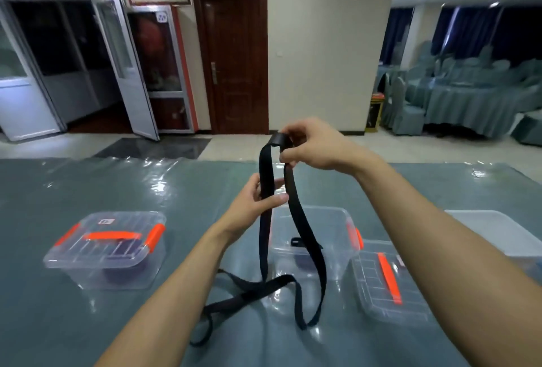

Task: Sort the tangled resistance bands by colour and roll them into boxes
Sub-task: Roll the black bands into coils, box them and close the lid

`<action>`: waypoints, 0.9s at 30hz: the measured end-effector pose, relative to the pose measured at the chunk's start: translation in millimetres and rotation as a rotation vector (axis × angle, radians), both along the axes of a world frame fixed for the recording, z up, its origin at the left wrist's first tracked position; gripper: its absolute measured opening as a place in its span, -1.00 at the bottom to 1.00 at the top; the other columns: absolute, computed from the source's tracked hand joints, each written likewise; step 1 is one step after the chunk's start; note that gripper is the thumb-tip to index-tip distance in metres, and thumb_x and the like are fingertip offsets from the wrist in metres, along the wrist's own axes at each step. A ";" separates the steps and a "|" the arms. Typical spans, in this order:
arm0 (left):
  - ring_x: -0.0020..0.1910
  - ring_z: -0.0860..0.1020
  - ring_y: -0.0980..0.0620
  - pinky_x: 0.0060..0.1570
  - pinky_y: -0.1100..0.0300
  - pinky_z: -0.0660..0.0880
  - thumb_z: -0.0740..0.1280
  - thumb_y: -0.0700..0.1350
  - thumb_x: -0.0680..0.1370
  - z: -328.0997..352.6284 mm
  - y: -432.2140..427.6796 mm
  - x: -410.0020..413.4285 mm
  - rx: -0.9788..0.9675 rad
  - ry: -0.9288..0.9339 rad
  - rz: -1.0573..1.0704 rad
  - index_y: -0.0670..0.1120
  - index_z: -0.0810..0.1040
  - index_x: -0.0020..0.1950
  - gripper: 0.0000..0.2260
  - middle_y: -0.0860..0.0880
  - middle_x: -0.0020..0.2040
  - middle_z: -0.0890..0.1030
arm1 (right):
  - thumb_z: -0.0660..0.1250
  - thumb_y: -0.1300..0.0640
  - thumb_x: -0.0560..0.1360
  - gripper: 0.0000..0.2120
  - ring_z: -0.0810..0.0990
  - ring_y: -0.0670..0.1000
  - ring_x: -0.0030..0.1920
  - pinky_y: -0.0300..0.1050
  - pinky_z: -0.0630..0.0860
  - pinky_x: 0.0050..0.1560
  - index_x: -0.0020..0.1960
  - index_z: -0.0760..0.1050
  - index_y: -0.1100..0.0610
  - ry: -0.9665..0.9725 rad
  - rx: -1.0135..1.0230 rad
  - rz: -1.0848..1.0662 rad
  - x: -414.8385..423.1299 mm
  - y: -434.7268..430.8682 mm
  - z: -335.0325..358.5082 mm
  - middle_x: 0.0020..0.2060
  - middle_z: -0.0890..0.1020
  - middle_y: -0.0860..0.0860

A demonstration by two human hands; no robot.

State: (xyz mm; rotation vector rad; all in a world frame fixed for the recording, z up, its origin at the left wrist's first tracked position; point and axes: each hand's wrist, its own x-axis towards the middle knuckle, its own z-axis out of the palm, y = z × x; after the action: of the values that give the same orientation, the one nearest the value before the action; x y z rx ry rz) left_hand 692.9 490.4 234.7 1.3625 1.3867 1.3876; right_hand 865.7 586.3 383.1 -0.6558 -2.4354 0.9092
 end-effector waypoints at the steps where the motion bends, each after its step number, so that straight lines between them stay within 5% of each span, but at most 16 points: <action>1: 0.40 0.64 0.05 0.49 0.02 0.51 0.59 -0.07 0.57 11.1 3.6 3.0 0.018 -0.023 -0.040 0.00 0.44 0.52 -0.43 0.05 0.34 0.72 | 0.47 0.38 0.49 -0.81 0.75 0.04 -0.18 -0.05 0.73 -0.04 -0.01 0.66 0.12 0.063 -0.009 -0.006 0.0 0.0 13.1 -0.14 0.70 0.11; 4: 0.25 0.73 -0.13 0.35 0.00 0.63 0.51 -0.22 0.63 46.8 16.0 10.1 0.051 0.046 0.009 -0.03 0.47 0.49 -0.53 -0.18 0.20 0.75 | 0.45 0.40 0.54 -0.88 0.75 0.01 -0.16 -0.10 0.73 -0.05 -0.02 0.65 0.21 0.247 -0.069 -0.007 -1.0 -0.1 53.5 -0.10 0.69 0.17; 8: 0.17 0.72 -0.25 0.33 -0.21 0.63 0.16 -0.38 0.69 116.7 29.9 -1.3 0.137 -0.045 0.139 -0.20 0.57 0.17 -0.78 -0.26 0.03 0.72 | 0.38 0.47 0.58 -0.82 0.69 0.14 0.00 0.01 0.77 -0.03 0.18 0.58 0.46 0.549 -0.231 -0.047 1.0 3.4 97.7 -0.02 0.60 0.26; 11: -0.25 0.65 -0.18 -0.11 -0.09 0.65 0.18 -0.32 0.68 167.7 27.6 -19.7 0.175 -0.036 0.073 -0.13 0.44 0.11 -0.88 -0.26 -0.16 0.58 | 0.37 0.48 0.59 -0.58 0.71 0.33 0.14 0.17 0.76 0.03 0.41 0.51 0.27 0.621 -0.294 -0.107 7.2 6.1 115.3 0.09 0.56 0.32; 13: -0.37 0.48 0.02 -0.29 0.11 0.47 0.37 -0.14 0.66 186.0 24.6 -38.3 0.199 0.191 0.098 -0.02 0.46 0.12 -0.89 -0.06 -0.21 0.50 | 0.35 0.42 0.61 -0.57 0.75 0.28 0.13 0.10 0.77 -0.02 0.42 0.56 0.13 0.475 -0.117 -0.201 16.3 11.7 120.2 0.12 0.66 0.30; 16: -0.28 0.50 0.20 -0.17 0.16 0.42 0.45 0.20 0.60 209.4 20.5 -61.4 0.223 0.541 0.118 0.23 0.55 0.21 -0.77 0.20 -0.20 0.56 | 0.43 0.27 0.61 -0.59 0.78 0.10 -0.11 -0.06 0.73 -0.16 0.42 0.57 0.03 0.146 0.128 -0.249 32.1 22.2 117.6 0.10 0.74 0.14; 20: -0.27 0.52 0.32 -0.13 0.12 0.38 0.30 0.21 0.72 227.8 21.9 -63.0 0.237 0.648 0.150 0.18 0.66 0.12 -0.81 0.30 -0.22 0.61 | 0.60 0.06 0.53 -0.22 0.78 0.01 -0.20 -0.24 0.65 -0.26 0.63 0.30 -0.13 -0.125 0.279 -0.206 27.5 27.2 103.5 0.22 0.64 -0.02; 24: 0.12 0.64 0.25 0.21 0.12 0.51 0.42 0.16 0.68 223.7 30.1 -57.3 0.212 0.809 0.113 0.14 0.73 0.27 -0.77 0.19 0.11 0.72 | 0.57 -0.38 0.38 -0.20 0.68 -0.05 0.10 -0.14 0.54 0.10 0.53 0.49 -0.10 -0.244 0.436 -0.226 1.4 27.9 82.7 0.34 0.62 -0.01; 27: 0.31 0.62 0.16 0.39 0.07 0.54 0.45 0.17 0.65 219.4 31.6 -60.4 0.183 0.809 0.056 0.11 0.68 0.42 -0.64 0.12 0.31 0.68 | 0.58 -0.48 0.28 -0.18 0.68 0.03 0.19 -0.01 0.62 0.19 0.36 0.64 0.01 -0.238 0.350 -0.251 -17.2 27.8 63.1 0.23 0.71 -0.01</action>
State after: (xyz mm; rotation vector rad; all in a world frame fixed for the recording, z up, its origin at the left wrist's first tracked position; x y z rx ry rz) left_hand 632.5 522.0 454.1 2.1631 1.8284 1.0397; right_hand 848.5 614.1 446.2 -0.9513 -2.5506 0.3092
